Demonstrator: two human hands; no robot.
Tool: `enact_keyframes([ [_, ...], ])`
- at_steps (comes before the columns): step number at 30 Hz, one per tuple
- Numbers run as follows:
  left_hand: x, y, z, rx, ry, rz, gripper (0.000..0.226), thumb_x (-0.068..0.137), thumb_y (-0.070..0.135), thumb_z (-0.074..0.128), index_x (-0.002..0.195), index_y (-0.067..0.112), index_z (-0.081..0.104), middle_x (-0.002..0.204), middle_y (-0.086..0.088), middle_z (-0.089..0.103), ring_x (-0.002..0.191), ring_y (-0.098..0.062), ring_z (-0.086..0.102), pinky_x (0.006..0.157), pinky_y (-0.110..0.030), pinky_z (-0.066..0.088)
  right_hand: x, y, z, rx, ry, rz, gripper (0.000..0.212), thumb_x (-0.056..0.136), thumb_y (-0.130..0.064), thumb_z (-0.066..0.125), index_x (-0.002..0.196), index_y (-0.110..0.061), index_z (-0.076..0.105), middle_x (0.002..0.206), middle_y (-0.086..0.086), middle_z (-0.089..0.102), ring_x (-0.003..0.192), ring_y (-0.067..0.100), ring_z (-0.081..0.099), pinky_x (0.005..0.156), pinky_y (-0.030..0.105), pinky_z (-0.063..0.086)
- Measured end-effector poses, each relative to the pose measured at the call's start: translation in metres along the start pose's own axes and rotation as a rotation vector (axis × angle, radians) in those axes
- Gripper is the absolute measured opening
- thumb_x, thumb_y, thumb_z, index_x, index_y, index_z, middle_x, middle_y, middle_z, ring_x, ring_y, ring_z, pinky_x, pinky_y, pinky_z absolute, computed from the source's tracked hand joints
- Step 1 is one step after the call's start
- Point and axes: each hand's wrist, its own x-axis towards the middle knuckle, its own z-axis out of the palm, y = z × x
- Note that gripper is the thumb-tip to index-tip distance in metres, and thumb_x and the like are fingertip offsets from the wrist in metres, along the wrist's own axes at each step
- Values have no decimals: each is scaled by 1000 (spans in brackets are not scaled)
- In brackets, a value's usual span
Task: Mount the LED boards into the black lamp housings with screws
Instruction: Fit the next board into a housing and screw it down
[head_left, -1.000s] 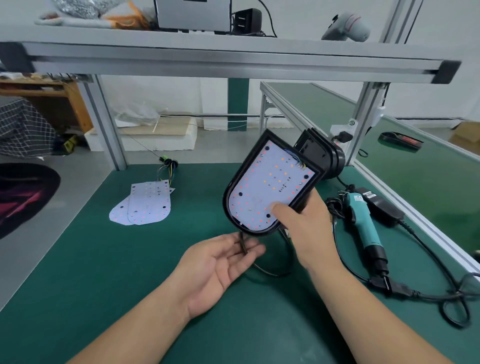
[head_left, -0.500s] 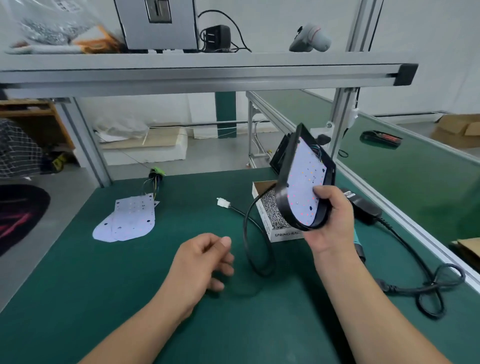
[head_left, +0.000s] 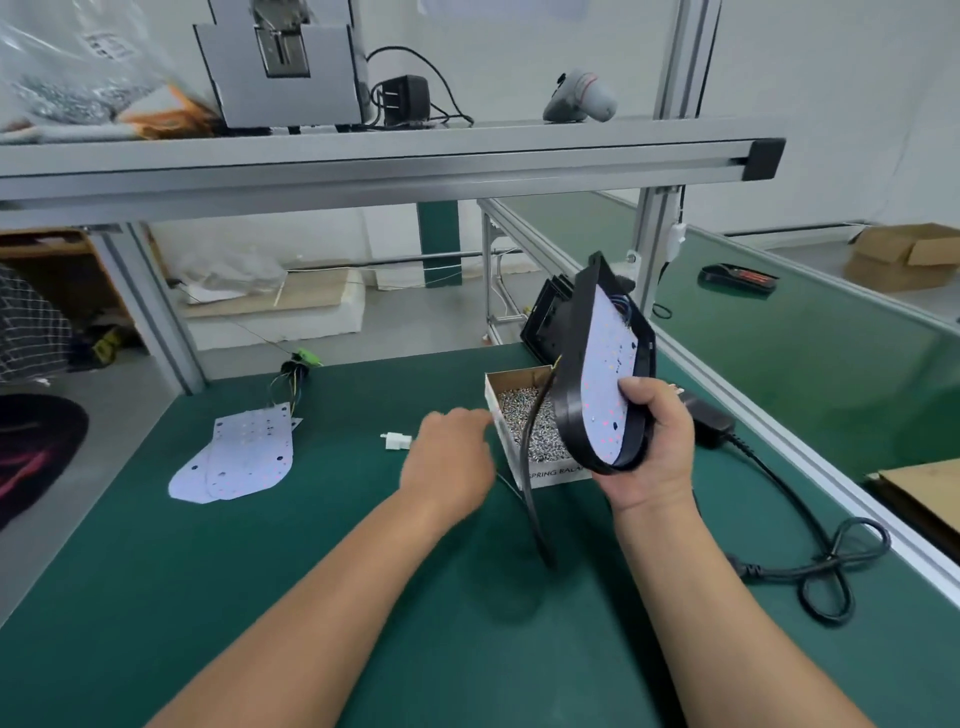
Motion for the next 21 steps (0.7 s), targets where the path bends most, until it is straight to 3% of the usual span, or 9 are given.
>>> enact_keyframes([
  [2, -5, -18, 4, 243, 18, 28, 13, 102, 14, 50, 95, 22, 58, 113, 3, 65, 116, -29, 58, 89, -43, 47, 3, -1, -3, -50, -1, 8, 32, 83, -9, 58, 109, -4, 76, 108, 14, 77, 91, 32, 75, 81, 39, 62],
  [3, -8, -27, 3, 304, 29, 29, 16, 104, 20, 51, 93, 27, 59, 110, 5, 64, 112, -27, 59, 89, -41, 43, 4, 2, -4, -78, -10, 22, 30, 87, -9, 57, 106, -4, 78, 109, 14, 78, 92, 32, 75, 81, 39, 63],
  [8, -14, -44, -6, 356, 80, 20, 21, 107, 25, 50, 106, 27, 70, 101, 2, 62, 91, -24, 60, 76, -36, 41, 4, 6, -5, -348, -91, 68, 29, 79, -18, 66, 100, -5, 81, 108, 17, 78, 95, 33, 74, 83, 40, 61],
  [11, -29, -44, -16, -52, 127, -118, 20, 105, 21, 51, 90, 25, 63, 93, 2, 64, 73, -20, 62, 63, -35, 48, 0, 15, 2, -595, -181, 68, 30, 77, -18, 69, 100, -2, 79, 105, 23, 78, 89, 35, 72, 78, 40, 60],
  [13, -41, -41, -21, -528, 84, -189, 17, 98, 13, 56, 91, 21, 70, 84, -1, 75, 68, -22, 69, 59, -35, 54, -6, 24, 9, -689, -261, 69, 29, 81, -16, 69, 105, -4, 78, 106, 23, 77, 89, 33, 72, 84, 43, 57],
  [15, -57, -36, -26, -1014, -7, -264, 21, 91, 10, 60, 101, 14, 78, 97, -9, 82, 82, -30, 78, 64, -37, 63, -13, 30, 14, -779, -326, 59, 24, 85, -18, 67, 105, -11, 79, 101, 11, 78, 87, 26, 70, 84, 38, 55],
  [18, -73, -41, -23, -1436, -60, -396, 27, 94, 3, 57, 103, 12, 82, 113, -23, 78, 85, -34, 77, 71, -42, 65, -22, 31, 21, -886, -413, 31, 19, 93, -17, 63, 91, -30, 77, 88, -11, 74, 79, 9, 66, 75, 23, 53],
  [19, -76, -45, -20, -1519, -73, -410, 29, 91, 3, 58, 106, 10, 82, 117, -23, 77, 89, -35, 78, 75, -46, 66, -23, 30, 23, -929, -431, 9, 17, 93, -19, 63, 92, -30, 76, 88, -10, 73, 80, 8, 66, 75, 24, 54],
  [21, -78, -48, -15, -1606, -128, -417, 36, 90, 8, 57, 119, 8, 78, 125, -21, 74, 109, -39, 75, 91, -59, 62, -24, 29, 27, -1008, -437, -22, 18, 91, -27, 64, 106, -24, 73, 102, 4, 76, 92, 15, 68, 91, 44, 57],
])
